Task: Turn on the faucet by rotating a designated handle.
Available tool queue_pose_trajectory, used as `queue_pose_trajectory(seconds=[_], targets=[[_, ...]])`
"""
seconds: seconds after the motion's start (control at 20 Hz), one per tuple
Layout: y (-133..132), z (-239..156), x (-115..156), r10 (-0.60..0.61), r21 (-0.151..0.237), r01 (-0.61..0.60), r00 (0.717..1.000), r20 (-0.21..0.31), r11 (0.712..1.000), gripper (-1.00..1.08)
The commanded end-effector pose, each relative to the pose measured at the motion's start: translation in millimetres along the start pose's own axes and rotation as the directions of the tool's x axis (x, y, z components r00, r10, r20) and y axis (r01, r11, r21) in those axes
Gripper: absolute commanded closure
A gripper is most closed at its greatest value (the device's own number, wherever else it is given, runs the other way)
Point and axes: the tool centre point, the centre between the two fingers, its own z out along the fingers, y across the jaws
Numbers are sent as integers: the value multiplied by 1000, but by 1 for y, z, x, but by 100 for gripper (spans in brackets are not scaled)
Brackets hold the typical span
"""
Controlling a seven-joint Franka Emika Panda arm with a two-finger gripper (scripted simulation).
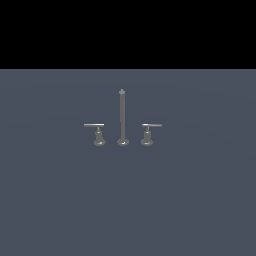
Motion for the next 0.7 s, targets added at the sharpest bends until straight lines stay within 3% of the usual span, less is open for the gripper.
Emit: queue_pose_trajectory(seconds=[0.0,0.65], targets=[[0,0,0,0,0,0,1000,0,1000,108],[-20,24,6,85,-3,-85,996,3,996,108]])
